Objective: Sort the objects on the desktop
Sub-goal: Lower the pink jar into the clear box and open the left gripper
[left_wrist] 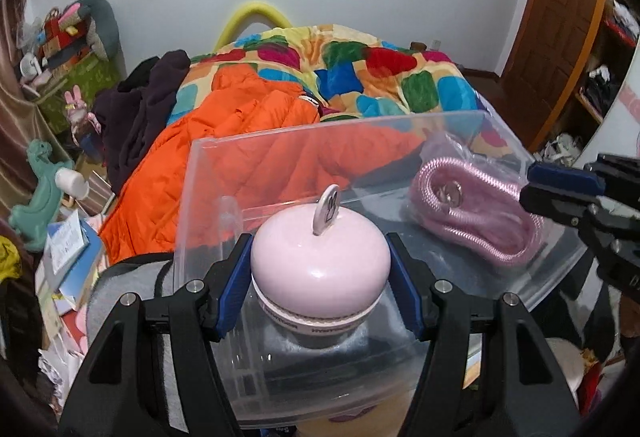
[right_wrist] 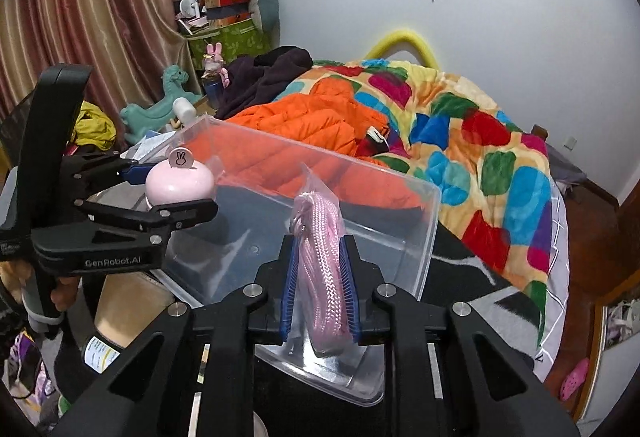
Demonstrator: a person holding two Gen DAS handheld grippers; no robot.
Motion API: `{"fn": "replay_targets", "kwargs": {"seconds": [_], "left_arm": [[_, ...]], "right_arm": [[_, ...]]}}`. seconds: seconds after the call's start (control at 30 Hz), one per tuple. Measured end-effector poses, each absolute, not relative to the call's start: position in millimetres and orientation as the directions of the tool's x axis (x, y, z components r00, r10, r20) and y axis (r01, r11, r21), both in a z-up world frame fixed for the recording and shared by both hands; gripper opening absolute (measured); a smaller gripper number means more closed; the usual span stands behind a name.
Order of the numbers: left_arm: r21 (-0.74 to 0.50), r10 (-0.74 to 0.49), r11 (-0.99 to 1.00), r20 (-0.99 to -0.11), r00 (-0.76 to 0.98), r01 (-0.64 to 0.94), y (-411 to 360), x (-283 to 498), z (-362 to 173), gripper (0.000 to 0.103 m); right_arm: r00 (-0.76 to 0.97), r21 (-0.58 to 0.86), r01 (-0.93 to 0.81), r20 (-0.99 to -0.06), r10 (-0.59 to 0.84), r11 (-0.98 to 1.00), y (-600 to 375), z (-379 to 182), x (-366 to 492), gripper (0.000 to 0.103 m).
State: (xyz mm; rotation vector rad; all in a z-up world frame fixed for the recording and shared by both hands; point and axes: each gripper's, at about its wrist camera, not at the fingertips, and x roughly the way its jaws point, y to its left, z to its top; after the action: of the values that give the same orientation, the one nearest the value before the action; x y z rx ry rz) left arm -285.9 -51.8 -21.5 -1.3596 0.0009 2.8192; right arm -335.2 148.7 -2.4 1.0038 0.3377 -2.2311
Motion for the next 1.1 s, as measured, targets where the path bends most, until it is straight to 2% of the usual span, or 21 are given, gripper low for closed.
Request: {"fn": "replay_targets", "kwargs": {"seconds": [0.2, 0.33, 0.4, 0.47, 0.7, 0.77, 1.1], "left_arm": [[0.000, 0.020, -1.000, -0.779, -0.627, -0.031, -46.3, -278.0, -19.6, 0.064], [0.055, -0.021, -0.998, -0.757, -0.653, -0.032, -38.5, -270.8, -9.0, 0.065], [0.095, -0.047, -0.995, -0.734, -0.678, -0.034, -34.4, -264.5, -1.1, 0.069], [0.112, -0.056, -0.993, -0.712, -0.700, -0.034, -32.4, -258.7, 6.7, 0.077], [0.123, -0.041, -0.991, -0.684, -0.728, -0.061, -26.1, -236.6, 27.2, 0.085], [0.116, -0.036, -0.991, -0.685, -0.728, -0.060, -25.6, -230.6, 28.3, 0.088], [0.092, -0.029, -0.994, -0.703, -0.711, -0.051, -26.2, -201.1, 24.4, 0.089]], "right_arm": [[-0.478, 0.034, 0.674, -0.741, -0.471, -0.738, 150.3, -3.7, -327.4, 0.019], [-0.478, 0.034, 0.679, -0.738, -0.477, -0.733, 151.8, -3.3, -322.1, 0.019], [-0.474, 0.040, 0.681, -0.737, -0.482, -0.731, 153.0, -2.3, -318.7, 0.019], [-0.474, 0.035, 0.685, -0.737, -0.482, -0.728, 153.7, -0.3, -313.8, 0.019], [-0.483, 0.006, 0.697, -0.735, -0.475, -0.717, 159.0, 7.4, -292.7, 0.019], [-0.491, -0.004, 0.698, -0.731, -0.474, -0.716, 162.3, 10.8, -285.6, 0.023], [-0.552, -0.068, 0.698, -0.686, -0.475, -0.713, 177.6, 25.1, -244.0, 0.052]]}}
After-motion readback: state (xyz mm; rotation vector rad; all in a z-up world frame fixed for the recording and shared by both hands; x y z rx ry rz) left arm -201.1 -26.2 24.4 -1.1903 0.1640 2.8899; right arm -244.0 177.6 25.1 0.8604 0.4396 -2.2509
